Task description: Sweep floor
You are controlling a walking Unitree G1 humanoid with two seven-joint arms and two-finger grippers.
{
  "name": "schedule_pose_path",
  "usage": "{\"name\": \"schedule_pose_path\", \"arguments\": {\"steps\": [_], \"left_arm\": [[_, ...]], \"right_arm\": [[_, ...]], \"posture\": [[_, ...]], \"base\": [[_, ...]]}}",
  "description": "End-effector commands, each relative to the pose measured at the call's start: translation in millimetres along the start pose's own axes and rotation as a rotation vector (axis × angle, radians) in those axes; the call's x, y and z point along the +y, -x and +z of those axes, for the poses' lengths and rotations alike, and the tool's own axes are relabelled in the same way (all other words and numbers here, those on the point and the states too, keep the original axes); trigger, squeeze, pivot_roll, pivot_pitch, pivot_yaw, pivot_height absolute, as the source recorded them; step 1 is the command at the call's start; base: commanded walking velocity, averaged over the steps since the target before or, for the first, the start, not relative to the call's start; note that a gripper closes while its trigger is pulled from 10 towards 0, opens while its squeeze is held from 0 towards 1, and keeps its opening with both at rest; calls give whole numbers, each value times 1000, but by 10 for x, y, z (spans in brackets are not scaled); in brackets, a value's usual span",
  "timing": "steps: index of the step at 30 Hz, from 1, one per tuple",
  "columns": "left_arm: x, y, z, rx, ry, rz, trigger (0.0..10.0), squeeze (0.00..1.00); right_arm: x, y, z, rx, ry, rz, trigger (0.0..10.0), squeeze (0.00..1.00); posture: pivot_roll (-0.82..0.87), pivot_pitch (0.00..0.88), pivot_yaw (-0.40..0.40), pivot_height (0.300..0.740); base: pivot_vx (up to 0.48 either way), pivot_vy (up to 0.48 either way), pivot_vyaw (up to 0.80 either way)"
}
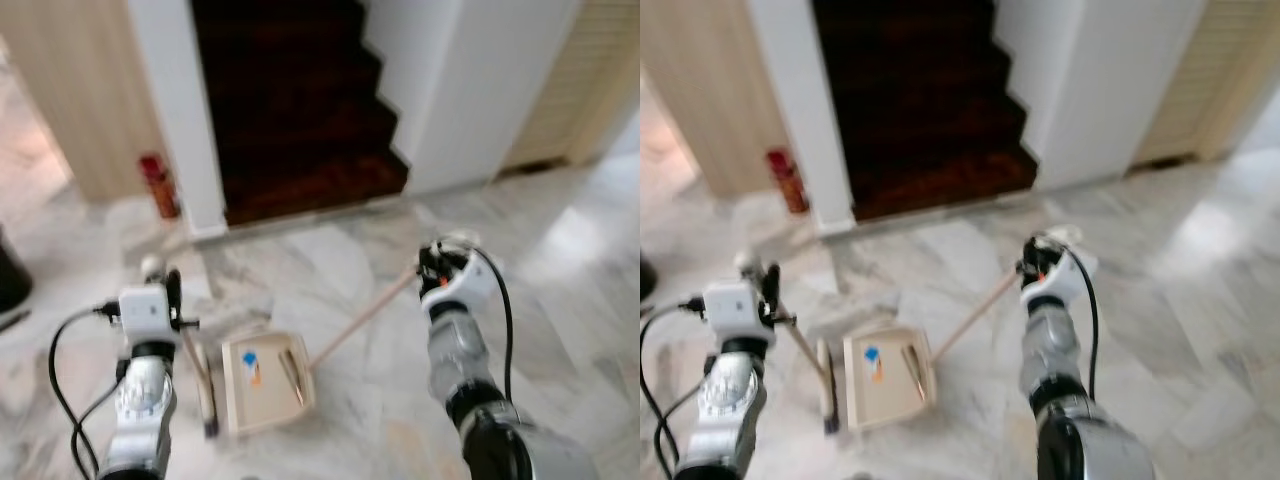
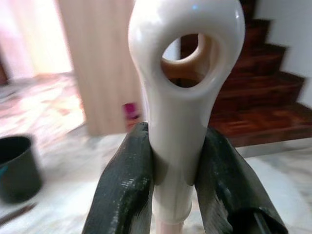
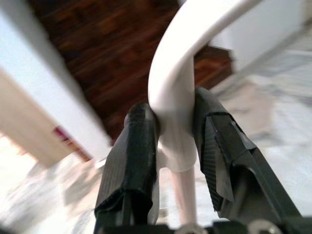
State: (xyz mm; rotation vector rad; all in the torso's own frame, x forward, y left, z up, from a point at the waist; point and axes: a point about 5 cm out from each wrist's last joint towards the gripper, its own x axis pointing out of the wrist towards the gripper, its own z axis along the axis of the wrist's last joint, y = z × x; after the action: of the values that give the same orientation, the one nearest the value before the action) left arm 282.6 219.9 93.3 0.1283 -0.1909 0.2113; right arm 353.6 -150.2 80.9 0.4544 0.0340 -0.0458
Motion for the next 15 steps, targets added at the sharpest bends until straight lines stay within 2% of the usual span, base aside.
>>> {"name": "schedule_pose_path", "arguments": {"steps": [1, 10, 15], "left_arm": [[-23, -59, 139, -64, -2, -4, 10000, 0], [-29, -44, 140, -58, -2, -2, 10000, 0], [-28, -28, 141, -54, 0, 0, 10000, 0]], "right_arm": [[-46, -36, 121, -47, 0, -9, 10000, 0], [-47, -36, 122, -47, -5, -10, 10000, 0], [-51, -41, 122, -40, -18, -16, 10000, 0]], "posture": [[80, 0, -66, 740], [79, 0, -66, 740], [76, 0, -70, 740]], "base": [[0, 0, 788], [0, 0, 788], [0, 0, 0]]}}
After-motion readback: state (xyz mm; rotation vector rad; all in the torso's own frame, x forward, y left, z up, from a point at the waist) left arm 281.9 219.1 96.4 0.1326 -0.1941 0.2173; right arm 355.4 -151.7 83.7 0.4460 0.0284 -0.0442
